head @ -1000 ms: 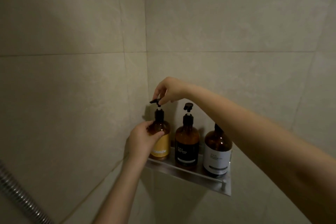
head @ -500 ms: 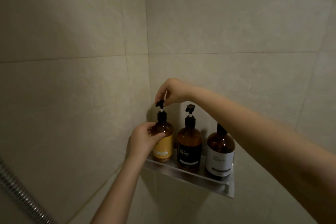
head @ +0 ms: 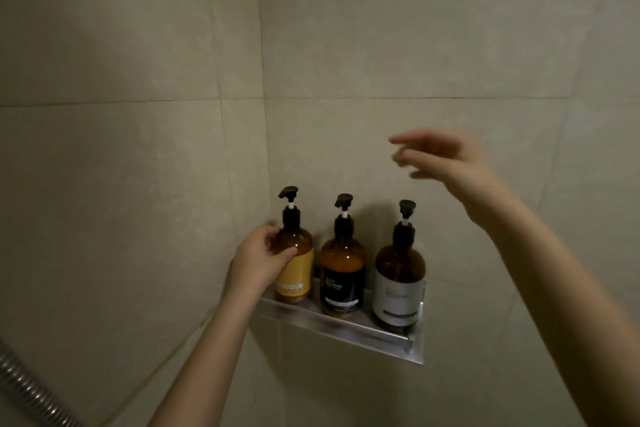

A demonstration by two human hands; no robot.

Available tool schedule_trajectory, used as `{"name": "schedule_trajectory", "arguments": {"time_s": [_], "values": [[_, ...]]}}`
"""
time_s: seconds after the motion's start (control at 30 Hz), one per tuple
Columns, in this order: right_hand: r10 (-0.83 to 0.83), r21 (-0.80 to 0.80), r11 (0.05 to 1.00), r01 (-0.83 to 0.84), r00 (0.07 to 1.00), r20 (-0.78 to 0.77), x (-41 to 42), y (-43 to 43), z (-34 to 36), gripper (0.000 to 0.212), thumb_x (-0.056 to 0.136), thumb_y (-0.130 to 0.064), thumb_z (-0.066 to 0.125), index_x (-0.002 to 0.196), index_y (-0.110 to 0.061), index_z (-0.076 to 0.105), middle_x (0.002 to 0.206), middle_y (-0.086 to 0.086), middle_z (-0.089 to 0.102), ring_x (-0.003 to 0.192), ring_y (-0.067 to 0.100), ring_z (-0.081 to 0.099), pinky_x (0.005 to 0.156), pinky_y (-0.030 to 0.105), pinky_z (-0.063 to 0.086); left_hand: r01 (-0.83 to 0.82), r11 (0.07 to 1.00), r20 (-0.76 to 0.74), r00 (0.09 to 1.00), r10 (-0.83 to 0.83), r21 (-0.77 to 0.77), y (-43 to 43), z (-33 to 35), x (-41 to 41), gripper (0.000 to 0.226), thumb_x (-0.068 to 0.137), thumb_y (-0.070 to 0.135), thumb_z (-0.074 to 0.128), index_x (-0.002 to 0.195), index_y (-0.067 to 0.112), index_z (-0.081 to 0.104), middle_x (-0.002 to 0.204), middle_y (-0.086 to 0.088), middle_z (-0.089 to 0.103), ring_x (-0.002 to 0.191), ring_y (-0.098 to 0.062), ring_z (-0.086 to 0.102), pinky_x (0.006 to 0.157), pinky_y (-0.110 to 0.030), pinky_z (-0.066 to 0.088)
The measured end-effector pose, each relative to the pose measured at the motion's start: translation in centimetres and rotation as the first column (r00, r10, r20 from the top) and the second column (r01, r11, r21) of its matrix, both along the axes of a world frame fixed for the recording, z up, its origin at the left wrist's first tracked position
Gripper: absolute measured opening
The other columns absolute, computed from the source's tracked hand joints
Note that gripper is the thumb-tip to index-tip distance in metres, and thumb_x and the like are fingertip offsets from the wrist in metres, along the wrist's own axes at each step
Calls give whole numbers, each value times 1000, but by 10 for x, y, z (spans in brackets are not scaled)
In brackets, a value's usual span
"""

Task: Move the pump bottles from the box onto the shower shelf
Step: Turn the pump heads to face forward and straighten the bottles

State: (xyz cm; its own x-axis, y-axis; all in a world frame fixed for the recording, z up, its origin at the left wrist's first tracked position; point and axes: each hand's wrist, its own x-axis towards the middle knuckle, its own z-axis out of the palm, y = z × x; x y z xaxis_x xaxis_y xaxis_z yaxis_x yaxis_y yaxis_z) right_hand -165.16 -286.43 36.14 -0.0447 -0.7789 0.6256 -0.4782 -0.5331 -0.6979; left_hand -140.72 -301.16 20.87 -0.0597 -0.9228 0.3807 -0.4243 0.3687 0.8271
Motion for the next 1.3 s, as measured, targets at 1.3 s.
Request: {"name": "schedule_trajectory", "arguments": {"time_s": [1.3], "values": [[-262,352,910,220,962,76,-19,1,-184,78,62,-10,84,126,-35,47,112,-12,58,104,11,58,76,24,54,213,923,-298,947,-116,320,14,28,1,45,75,30,74,116,13,62,110,-5,64,100,-19,57,66,-27,47]]}}
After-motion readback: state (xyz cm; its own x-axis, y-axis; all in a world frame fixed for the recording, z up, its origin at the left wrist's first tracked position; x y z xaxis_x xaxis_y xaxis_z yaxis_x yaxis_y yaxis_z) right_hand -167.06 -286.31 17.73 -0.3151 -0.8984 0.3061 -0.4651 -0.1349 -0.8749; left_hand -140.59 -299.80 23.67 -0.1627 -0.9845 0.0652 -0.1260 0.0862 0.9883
